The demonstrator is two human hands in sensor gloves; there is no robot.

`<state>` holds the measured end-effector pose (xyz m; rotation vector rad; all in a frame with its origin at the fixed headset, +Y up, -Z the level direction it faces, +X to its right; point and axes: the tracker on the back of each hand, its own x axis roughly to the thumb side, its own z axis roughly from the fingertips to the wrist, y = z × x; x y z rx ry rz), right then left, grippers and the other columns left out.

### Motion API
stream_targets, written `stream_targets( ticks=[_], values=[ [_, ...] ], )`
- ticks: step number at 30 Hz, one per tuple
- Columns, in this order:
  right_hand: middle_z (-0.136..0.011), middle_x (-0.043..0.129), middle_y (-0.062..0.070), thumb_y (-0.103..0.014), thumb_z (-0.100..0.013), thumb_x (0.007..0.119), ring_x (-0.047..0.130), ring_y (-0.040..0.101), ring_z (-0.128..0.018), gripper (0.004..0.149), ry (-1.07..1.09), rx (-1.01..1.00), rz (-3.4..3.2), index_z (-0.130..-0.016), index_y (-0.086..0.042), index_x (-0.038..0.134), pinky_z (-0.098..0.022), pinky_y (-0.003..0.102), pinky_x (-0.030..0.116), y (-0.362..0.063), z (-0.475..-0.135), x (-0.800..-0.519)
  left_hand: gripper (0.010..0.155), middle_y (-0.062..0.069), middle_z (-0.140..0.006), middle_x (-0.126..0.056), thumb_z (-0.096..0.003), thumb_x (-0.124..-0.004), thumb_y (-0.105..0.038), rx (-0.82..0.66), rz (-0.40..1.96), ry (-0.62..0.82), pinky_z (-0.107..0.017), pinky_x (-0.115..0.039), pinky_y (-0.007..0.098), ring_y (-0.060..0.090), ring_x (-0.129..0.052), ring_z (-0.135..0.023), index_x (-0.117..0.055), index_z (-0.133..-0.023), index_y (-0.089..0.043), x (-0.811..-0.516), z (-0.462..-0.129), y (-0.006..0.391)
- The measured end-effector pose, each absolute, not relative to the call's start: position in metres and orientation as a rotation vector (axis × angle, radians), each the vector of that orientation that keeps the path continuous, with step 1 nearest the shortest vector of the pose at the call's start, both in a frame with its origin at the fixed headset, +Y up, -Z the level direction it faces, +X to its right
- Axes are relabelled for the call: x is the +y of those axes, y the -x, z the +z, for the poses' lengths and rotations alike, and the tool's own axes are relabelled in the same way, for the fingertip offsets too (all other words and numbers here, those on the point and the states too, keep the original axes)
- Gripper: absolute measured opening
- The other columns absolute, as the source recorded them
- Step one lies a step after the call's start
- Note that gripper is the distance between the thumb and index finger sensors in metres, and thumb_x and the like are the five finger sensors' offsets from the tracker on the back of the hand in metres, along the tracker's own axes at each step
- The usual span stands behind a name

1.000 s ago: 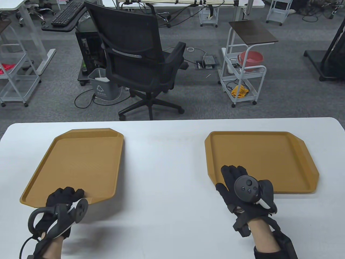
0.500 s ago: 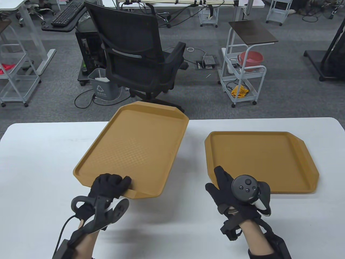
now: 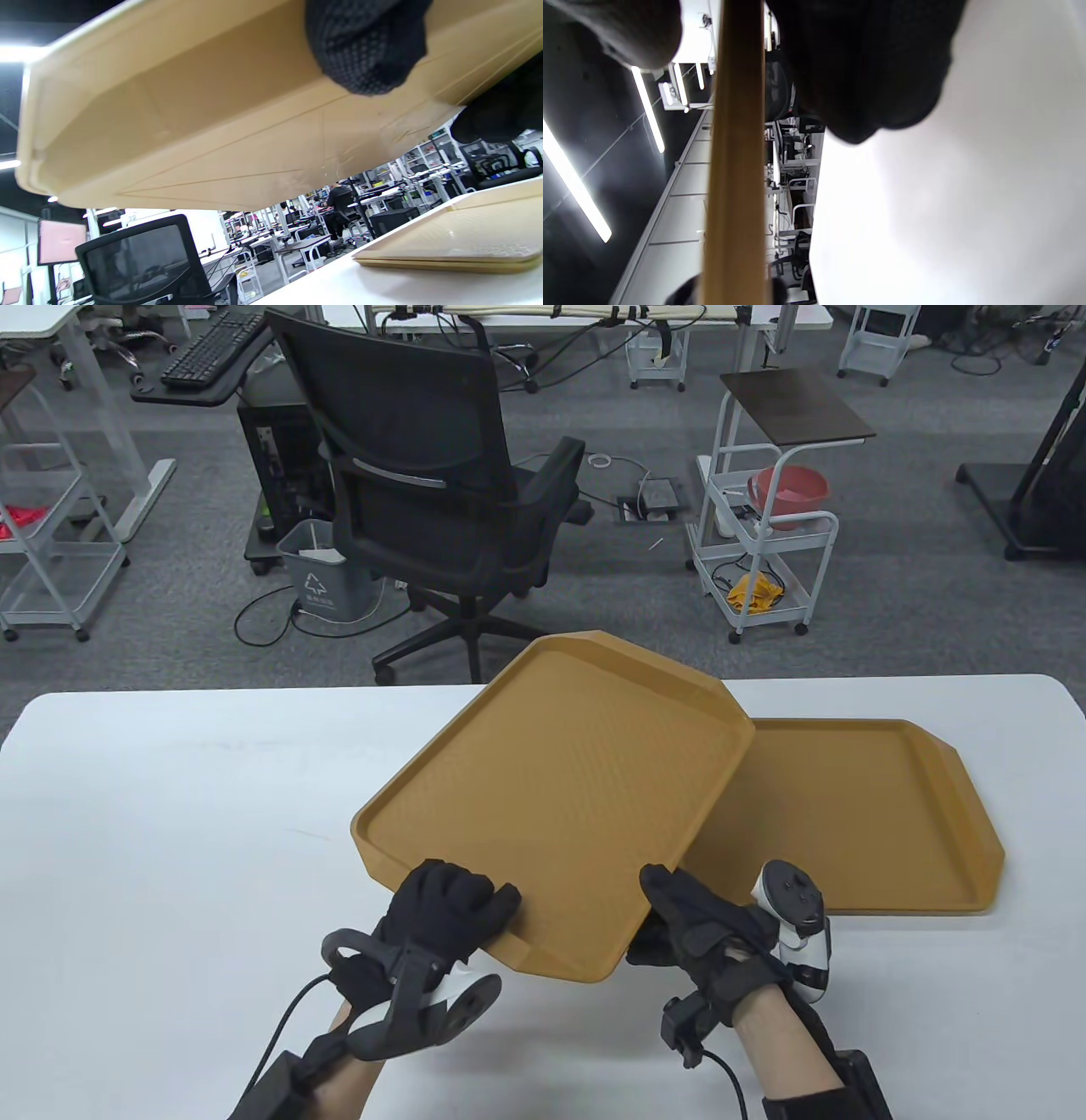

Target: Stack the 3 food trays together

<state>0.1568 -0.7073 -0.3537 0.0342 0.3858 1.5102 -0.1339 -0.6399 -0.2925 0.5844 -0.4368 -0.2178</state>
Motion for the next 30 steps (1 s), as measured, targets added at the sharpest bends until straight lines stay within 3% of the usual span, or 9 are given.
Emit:
stream_targets(
  ticks=[2, 4, 13, 17, 20, 30],
  values=[
    [-0.077, 0.091, 0.018, -0.045, -0.057, 0.069, 0.106, 0.023, -0.055, 0.064, 0.001, 0.341, 1.466, -0.099, 0.001, 0.056, -0.039, 0.033, 0.090, -0.156, -0.355, -0.712, 0.051, -0.027, -0.085, -0.074, -0.0366, -0.085, -0.040, -0.439, -0.196, -0.565, -0.077, -0.084, 0.034, -0.001, -0.089, -0.080, -0.073, -0.084, -0.055, -0.643, -0.294, 0.135],
    [-0.075, 0.090, 0.019, -0.041, -0.058, 0.068, 0.106, 0.022, -0.051, 0.057, 0.006, 0.381, 1.453, -0.097, 0.001, 0.057, -0.037, 0.031, 0.090, -0.154, -0.354, -0.713, 0.051, -0.028, -0.085, -0.075, -0.0361, -0.085, -0.041, -0.436, -0.216, -0.569, -0.077, -0.084, 0.035, -0.002, -0.090, -0.080, -0.072, -0.083, -0.055, -0.644, -0.295, 0.137],
    [-0.076, 0.086, 0.022, -0.038, -0.059, 0.067, 0.105, 0.024, -0.052, 0.056, -0.012, 0.351, 1.426, -0.096, 0.003, 0.053, -0.038, 0.032, 0.089, -0.154, -0.355, -0.712, 0.052, -0.025, -0.096, -0.075, -0.0384, -0.084, -0.048, -0.402, -0.209, -0.508, -0.082, -0.073, 0.044, 0.002, -0.089, -0.090, -0.071, -0.088, -0.056, -0.644, -0.299, 0.138],
    [-0.077, 0.084, 0.024, -0.037, -0.059, 0.066, 0.104, 0.026, -0.053, 0.057, 0.004, 0.333, 1.385, -0.097, 0.003, 0.050, -0.040, 0.033, 0.088, -0.163, -0.357, -0.712, 0.062, -0.019, -0.113, -0.060, -0.0427, -0.076, -0.057, -0.290, -0.149, -0.414, -0.086, -0.061, 0.051, 0.012, -0.073, -0.110, -0.057, -0.101, -0.054, -0.638, -0.304, 0.149],
    [-0.079, 0.082, 0.024, -0.036, -0.059, 0.066, 0.103, 0.027, -0.056, 0.058, 0.000, 0.309, 1.346, -0.098, 0.004, 0.048, -0.041, 0.034, 0.088, -0.172, -0.359, -0.709, 0.073, -0.014, -0.120, -0.050, -0.0440, -0.072, -0.061, -0.214, -0.064, -0.358, -0.087, -0.057, 0.053, 0.019, -0.064, -0.115, -0.043, -0.109, -0.048, -0.630, -0.309, 0.168],
    [-0.085, 0.078, 0.025, -0.033, -0.058, 0.069, 0.101, 0.031, -0.064, 0.060, 0.105, 0.075, 1.355, -0.100, 0.002, 0.044, -0.047, 0.038, 0.087, -0.224, -0.365, -0.700, 0.087, -0.001, -0.127, -0.029, -0.0459, -0.058, -0.069, 0.136, 0.170, -0.034, -0.084, -0.035, 0.063, 0.038, -0.033, -0.120, -0.024, -0.116, -0.032, -0.624, -0.327, 0.245]
  ],
)
